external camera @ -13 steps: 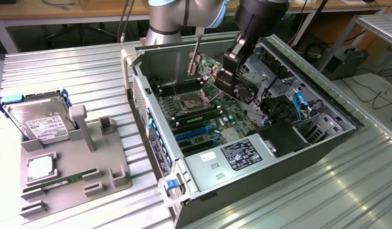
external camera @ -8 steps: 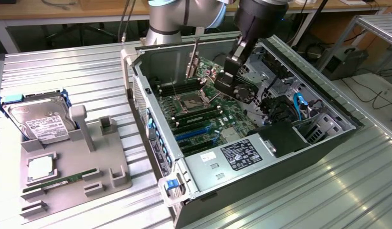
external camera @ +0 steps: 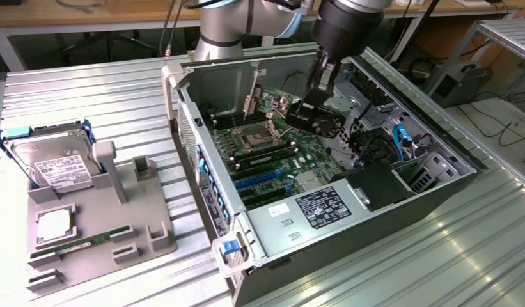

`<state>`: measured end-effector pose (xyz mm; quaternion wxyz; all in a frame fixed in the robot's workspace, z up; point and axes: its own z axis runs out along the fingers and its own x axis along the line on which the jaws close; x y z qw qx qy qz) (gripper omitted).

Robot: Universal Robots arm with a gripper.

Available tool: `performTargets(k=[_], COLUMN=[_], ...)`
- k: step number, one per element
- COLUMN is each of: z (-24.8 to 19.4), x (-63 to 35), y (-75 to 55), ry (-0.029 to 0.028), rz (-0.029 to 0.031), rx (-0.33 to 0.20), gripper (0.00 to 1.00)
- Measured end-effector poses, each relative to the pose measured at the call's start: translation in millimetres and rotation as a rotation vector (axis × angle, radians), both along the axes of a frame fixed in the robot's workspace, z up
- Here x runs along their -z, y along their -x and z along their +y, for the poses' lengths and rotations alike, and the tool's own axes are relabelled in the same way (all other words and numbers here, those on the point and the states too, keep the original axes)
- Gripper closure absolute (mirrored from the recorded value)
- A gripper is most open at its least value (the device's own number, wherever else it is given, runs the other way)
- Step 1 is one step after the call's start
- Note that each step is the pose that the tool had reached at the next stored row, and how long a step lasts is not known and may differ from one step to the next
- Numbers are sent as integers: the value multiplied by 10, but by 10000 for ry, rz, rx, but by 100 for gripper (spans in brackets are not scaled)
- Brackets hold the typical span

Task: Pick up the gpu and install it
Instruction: 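Insert the gpu into the slot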

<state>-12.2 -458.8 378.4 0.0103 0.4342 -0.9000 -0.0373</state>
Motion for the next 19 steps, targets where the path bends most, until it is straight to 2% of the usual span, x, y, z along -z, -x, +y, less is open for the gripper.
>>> performTargets(k=[2,9,15,19], z=[0,0,0,0], x=[21,70,124,153], y=[0,0,0,0], ry=[2,1,1,0], rz=[0,0,0,-1], rx=[-660,-2148,-3793,-4624], gripper=[74,74,74,74])
